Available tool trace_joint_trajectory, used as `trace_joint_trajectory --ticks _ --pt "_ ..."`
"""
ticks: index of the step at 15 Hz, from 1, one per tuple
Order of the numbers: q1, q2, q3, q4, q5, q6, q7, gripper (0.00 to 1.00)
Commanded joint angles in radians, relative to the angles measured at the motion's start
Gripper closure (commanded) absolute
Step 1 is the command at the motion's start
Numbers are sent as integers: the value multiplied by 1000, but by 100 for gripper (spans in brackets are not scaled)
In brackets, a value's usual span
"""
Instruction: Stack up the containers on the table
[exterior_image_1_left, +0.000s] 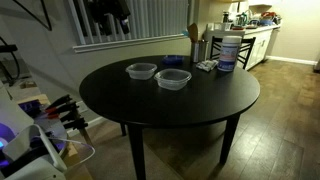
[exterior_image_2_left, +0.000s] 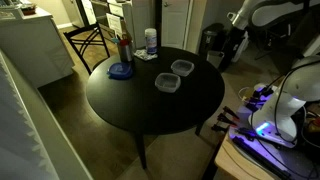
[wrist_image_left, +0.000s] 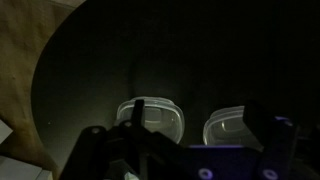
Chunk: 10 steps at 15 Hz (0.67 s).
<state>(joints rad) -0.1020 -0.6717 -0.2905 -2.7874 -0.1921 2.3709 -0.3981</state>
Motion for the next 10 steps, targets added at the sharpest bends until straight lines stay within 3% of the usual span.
trace_joint_trajectory --ticks 1,10 --pt "-11 2 12 -2 11 -3 -8 0" --pt "-4 19 3 0 16 28 -15 0"
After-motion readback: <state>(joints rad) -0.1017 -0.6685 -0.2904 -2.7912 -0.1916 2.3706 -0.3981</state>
